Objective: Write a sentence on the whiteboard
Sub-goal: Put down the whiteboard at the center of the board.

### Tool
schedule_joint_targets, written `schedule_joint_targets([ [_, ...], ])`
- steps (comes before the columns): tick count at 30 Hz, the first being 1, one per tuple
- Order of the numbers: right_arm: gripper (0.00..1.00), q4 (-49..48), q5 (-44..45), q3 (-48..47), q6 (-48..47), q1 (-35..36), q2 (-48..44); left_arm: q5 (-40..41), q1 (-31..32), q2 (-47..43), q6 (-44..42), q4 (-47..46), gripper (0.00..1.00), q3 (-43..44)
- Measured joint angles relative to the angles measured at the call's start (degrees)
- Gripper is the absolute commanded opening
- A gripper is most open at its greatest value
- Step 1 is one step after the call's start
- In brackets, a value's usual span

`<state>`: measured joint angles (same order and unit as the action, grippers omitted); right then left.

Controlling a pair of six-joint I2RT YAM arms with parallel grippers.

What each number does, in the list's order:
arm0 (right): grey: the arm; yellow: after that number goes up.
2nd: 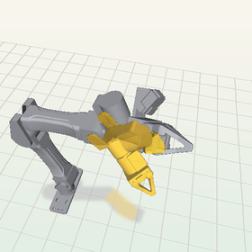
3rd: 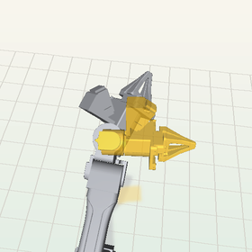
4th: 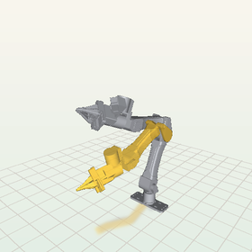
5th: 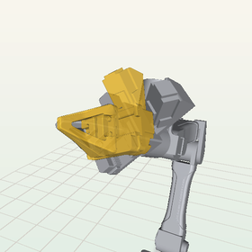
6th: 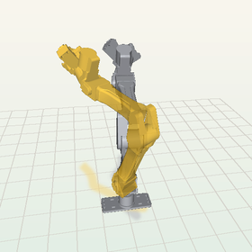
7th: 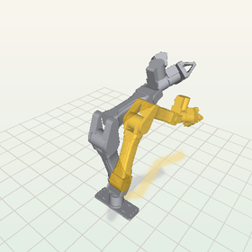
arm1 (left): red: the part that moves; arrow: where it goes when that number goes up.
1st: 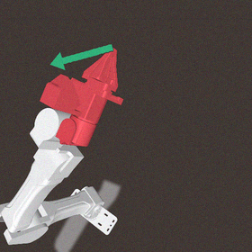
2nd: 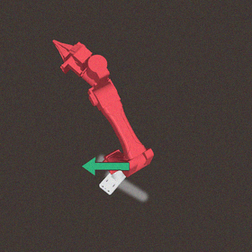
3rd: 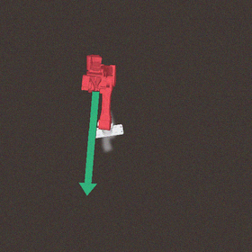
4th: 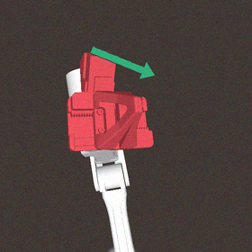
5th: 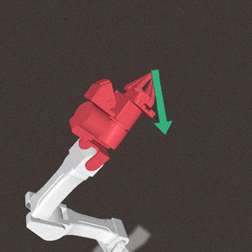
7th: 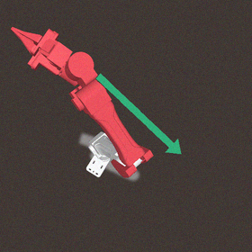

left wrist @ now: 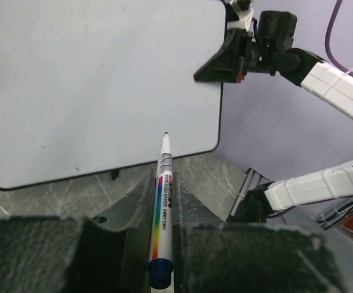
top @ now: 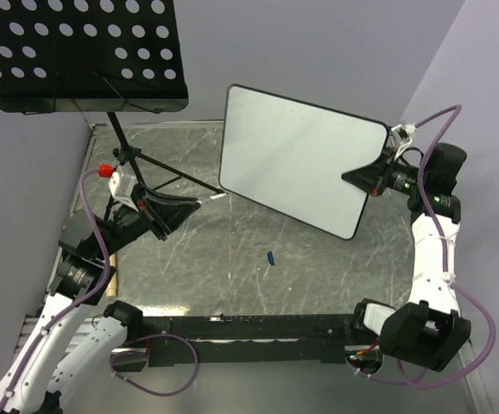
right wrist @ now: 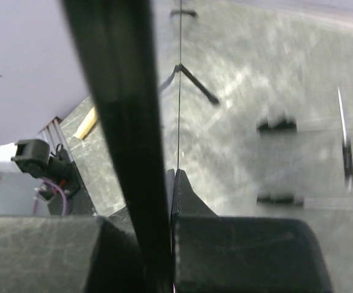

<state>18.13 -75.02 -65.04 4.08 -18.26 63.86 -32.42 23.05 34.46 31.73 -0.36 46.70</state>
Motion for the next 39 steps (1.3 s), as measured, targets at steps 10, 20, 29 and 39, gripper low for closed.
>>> schedule_joint_targets([
  [10, 0.0, 14.36, 0.11, 8.26, -6.12, -2.03, -4.07, 4.96, 0.02, -5.62, -3.17, -3.45, 0.01, -8.33],
  [20, 0.0, 17.09, -2.34, 10.1, -10.27, 1.36, -2.99, 22.88, 12.98, -6.75, -9.14, -12.94, 0.01, -17.22],
  [29, 0.0, 33.31, -0.68, 2.62, -30.01, 1.51, 6.71, 49.44, 29.73, 3.82, -14.97, -14.05, 0.01, -14.08],
  [39, 0.0, 54.31, -0.79, -5.11, -58.27, 1.51, 14.75, 60.5, 29.77, 3.04, -12.22, -16.09, 0.01, -15.04],
])
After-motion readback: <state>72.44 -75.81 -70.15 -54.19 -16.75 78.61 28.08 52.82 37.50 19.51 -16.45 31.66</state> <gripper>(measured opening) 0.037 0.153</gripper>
